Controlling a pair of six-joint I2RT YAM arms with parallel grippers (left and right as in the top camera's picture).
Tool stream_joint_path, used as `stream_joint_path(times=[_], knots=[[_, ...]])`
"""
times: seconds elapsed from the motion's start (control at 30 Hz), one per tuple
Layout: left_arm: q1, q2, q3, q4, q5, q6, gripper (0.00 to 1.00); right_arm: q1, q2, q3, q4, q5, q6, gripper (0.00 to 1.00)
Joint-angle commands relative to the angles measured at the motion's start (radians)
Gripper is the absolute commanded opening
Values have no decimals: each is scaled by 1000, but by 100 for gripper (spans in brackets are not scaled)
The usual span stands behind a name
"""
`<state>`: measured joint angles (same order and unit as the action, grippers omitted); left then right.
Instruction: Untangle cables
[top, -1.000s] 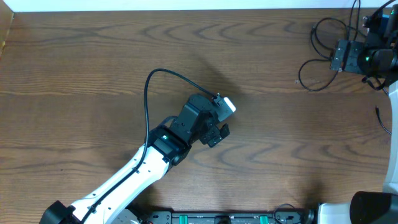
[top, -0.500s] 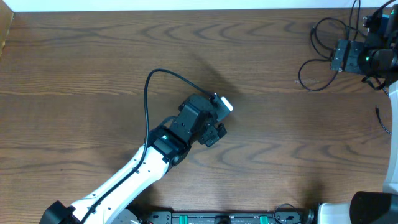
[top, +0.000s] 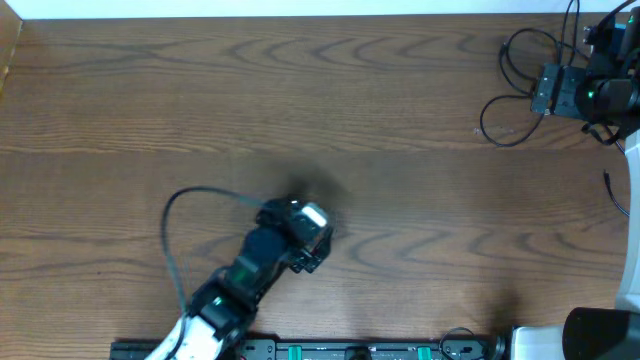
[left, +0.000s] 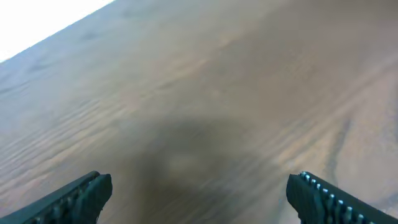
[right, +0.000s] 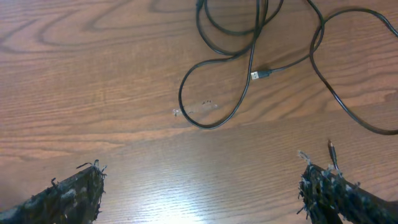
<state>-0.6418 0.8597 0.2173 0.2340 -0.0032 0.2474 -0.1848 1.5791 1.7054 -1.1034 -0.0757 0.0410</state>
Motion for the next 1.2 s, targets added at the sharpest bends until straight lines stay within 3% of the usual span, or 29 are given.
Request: stream_joint_path(times=[0.0,0.13,0.3,0.6,0.83,1.17], knots=[[64,-150,-115,44,-1,-138,95,2,-10,-4,-2,-6,-5,99],[113,-294,-216,59,3,-165,95,3,-10,-4,-2,-6,-5,99],[143,-479,-213,-127,22,-174,95,3,-10,-4,-2,-6,-5,99],[279,-729,-213,-304,21,-226,95,3,-10,-4,-2,-6,-5,99],[441,-859,-213,-306,20,-226,95,3,-10,-4,-2,-6,-5,99],[501,-859,-213,-307,2,-204,95,3,-10,-4,-2,-6,-5,99]])
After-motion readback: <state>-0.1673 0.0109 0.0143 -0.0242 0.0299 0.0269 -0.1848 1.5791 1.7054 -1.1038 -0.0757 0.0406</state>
